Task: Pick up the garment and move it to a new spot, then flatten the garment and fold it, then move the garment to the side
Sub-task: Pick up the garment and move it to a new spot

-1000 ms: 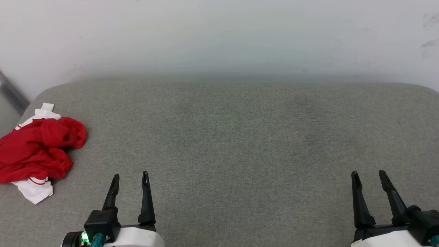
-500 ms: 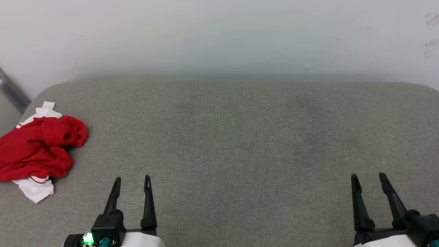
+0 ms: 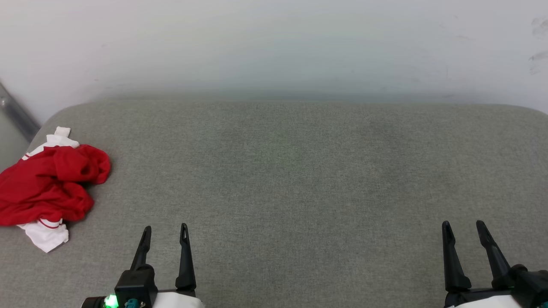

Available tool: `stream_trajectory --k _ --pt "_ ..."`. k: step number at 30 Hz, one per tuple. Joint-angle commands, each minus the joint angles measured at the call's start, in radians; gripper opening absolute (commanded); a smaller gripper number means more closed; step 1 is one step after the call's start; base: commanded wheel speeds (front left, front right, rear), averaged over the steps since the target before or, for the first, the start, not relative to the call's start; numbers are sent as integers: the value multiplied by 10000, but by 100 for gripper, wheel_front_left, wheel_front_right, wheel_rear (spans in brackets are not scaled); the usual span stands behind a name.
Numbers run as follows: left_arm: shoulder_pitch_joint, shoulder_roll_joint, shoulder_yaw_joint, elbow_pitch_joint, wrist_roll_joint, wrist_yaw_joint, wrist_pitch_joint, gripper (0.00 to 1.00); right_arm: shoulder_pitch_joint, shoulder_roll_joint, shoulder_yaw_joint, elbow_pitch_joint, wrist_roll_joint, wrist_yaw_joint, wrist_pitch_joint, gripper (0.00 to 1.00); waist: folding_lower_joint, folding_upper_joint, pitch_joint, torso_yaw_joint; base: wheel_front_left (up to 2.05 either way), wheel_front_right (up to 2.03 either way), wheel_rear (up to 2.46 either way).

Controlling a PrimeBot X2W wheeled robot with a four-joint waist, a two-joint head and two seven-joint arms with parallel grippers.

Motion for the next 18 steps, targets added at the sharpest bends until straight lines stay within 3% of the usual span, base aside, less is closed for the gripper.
stream_trajectory --k 1,9,18 --pt "87 15 15 22 -22 26 -28 100 116 13 2 -8 9 -3 -21 100 -1 -1 -1 9 0 0 0" --pt "-59 16 61 -37 -29 123 -28 100 187 13 113 -144 -154 -3 -21 100 -1 -1 32 413 0 0 0" --pt "-202 13 205 -56 -92 170 -28 100 244 11 170 -321 -389 -3 -20 100 -1 -1 164 1425 0 0 0"
